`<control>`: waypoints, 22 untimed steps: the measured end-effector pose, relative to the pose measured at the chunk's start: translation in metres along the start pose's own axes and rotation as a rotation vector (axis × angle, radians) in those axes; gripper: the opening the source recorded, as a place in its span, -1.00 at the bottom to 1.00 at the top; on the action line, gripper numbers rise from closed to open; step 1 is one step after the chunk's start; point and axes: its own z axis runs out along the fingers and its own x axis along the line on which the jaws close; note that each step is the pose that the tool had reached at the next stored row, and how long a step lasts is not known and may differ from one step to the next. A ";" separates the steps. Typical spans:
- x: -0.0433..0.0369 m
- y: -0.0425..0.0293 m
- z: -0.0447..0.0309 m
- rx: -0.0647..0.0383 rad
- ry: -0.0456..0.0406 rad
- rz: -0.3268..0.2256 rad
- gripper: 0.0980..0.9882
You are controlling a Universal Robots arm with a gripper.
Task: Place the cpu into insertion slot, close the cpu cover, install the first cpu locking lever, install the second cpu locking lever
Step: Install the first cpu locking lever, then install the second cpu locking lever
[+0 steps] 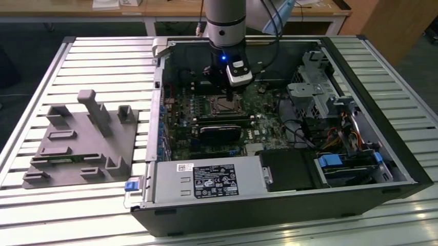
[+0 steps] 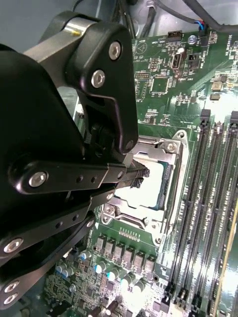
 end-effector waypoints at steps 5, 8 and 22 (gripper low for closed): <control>0.0000 0.0000 0.0000 0.000 0.0002 0.000 -0.98; -0.0004 0.0001 0.0002 0.003 0.0098 0.000 -0.98; -0.0028 -0.0017 0.0014 0.016 0.0419 -0.001 -0.98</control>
